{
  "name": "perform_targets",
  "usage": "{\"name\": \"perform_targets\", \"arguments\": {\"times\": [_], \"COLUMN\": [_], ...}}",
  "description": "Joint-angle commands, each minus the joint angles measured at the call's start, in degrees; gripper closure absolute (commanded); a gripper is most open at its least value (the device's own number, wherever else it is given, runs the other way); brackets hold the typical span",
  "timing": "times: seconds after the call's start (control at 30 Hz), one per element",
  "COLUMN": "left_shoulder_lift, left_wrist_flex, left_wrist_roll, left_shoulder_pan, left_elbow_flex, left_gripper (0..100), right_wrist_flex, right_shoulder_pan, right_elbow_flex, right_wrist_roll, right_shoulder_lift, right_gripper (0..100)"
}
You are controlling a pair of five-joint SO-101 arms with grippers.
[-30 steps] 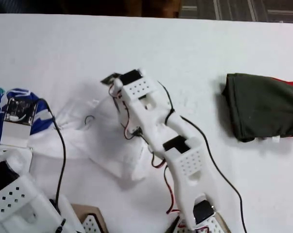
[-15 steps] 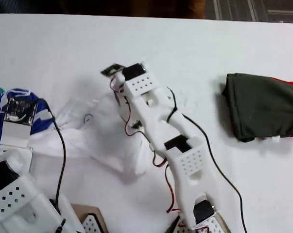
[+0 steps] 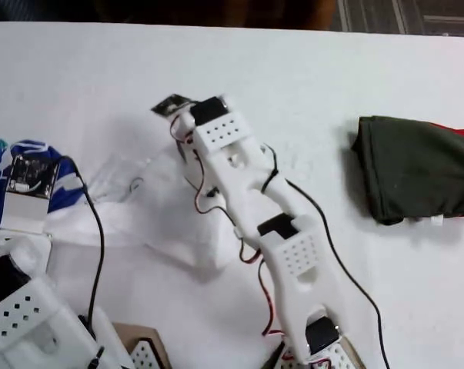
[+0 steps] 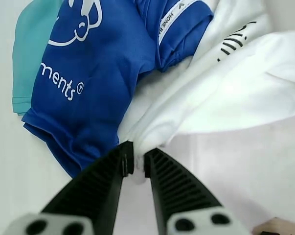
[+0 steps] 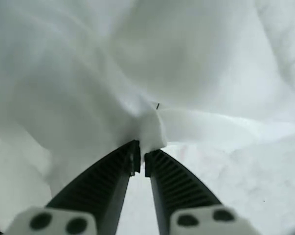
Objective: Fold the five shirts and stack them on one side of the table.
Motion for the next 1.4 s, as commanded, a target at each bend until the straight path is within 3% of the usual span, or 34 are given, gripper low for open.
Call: {"name": "perform_targets", "arguments": {"times": [0.0, 0.13, 0.6, 0.9, 1.37], "left_shoulder_lift": [-0.53, -0.53, -0.53, -0.53, -0.53], "left_wrist_flex": [-0.35, -0.35, -0.35, -0.35, -0.35], "left_wrist_roll": [-0.7, -0.7, -0.7, -0.7, -0.7], "left_shoulder_pan": [-0.7, -0.7, -0.7, -0.7, -0.7], "left_elbow_flex": [-0.22, -0.22, -0.22, -0.22, -0.22], "left_gripper": [97, 97, 97, 97, 97], "right_wrist_flex": [1.19, 1.19, 0.92, 1.1, 1.19], "right_shoulder_pan": [-0.48, -0.48, -0.57, -4.35, -1.98], "right_elbow_flex": [-2.11, -2.2, -7.38, -7.3, -7.21], "right_wrist_roll": [0.44, 0.62, 0.18, 0.18, 0.62], "right_shoulder_lift": [0.66, 1.1, 1.54, 1.63, 4.0], "right_gripper": [87.4, 77.2, 79.3, 79.3, 79.4]}}
